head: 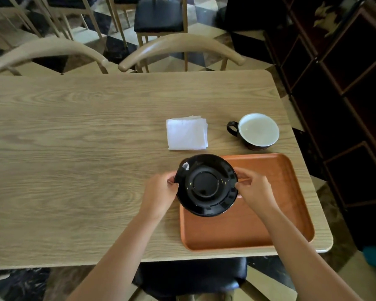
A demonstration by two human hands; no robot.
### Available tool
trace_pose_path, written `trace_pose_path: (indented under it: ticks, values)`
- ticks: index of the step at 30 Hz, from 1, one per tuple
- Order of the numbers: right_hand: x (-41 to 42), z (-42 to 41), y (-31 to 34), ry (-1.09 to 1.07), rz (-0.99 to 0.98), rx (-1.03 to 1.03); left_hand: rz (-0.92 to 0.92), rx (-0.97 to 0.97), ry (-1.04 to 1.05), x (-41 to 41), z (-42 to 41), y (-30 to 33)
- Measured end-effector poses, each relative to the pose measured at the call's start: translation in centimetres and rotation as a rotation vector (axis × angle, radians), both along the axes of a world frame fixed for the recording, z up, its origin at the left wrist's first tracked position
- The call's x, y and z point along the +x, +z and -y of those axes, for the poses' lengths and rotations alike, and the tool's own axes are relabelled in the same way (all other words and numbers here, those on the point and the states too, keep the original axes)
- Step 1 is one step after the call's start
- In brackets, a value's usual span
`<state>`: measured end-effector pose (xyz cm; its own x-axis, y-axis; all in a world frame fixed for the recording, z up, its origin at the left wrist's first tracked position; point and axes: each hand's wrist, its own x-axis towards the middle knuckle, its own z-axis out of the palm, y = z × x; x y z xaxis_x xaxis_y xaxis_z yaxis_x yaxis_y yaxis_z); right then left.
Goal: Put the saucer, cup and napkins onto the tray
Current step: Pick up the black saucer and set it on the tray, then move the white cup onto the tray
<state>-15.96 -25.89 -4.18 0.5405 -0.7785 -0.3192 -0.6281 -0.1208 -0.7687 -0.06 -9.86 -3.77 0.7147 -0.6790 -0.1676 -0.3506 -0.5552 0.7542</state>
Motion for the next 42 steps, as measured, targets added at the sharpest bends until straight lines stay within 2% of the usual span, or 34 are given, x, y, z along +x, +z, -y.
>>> trace_pose_path:
  ticks: [6, 16, 19, 23, 26, 29, 32, 34, 39, 42]
  values:
    - [-0.4, -0.3, -0.4, -0.009, 0.003, 0.039, 0.062, 0.000, -0.030, -0.4, -0.4, -0.3]
    - [-0.1, 0.4, -0.4, 0.027, 0.050, 0.062, -0.149, -0.044, 0.066, 0.5, -0.4, -0.7]
    - [-0.2, 0.4, -0.3, 0.046, 0.029, 0.066, -0.126, -0.023, 0.042, 0.7, -0.4, -0.8]
    - [-0.1, 1.1, 0.3, 0.137, -0.045, 0.033, 0.011, 0.090, -0.076, 1.2, -0.4, 0.0]
    - [-0.1, 2.0, 1.4, 0.267, -0.157, -0.051, 0.223, 0.162, -0.181, 1.6, 0.3, 1.2]
    - [-0.5, 3.5, 3.3, 0.329, -0.115, -0.338, 0.472, 0.069, -0.280, 1.8, 2.7, 2.9]
    - [-1.0, 5.6, 4.8, 0.334, -0.066, -0.600, 0.631, -0.048, -0.403, 1.3, 6.7, 3.9]
    - [-1.3, 7.2, 4.9, 0.365, -0.096, -0.677, 0.690, -0.065, -0.498, 0.7, 9.6, 3.9]
    - [-2.6, 10.6, 2.9, 0.475, -0.341, -0.754, 0.770, 0.050, -0.657, -0.6, 15.0, 2.2]
    - [-3.0, 11.6, 2.2, 0.489, -0.329, -0.835, 0.764, 0.162, -0.699, -0.8, 16.8, 1.0]
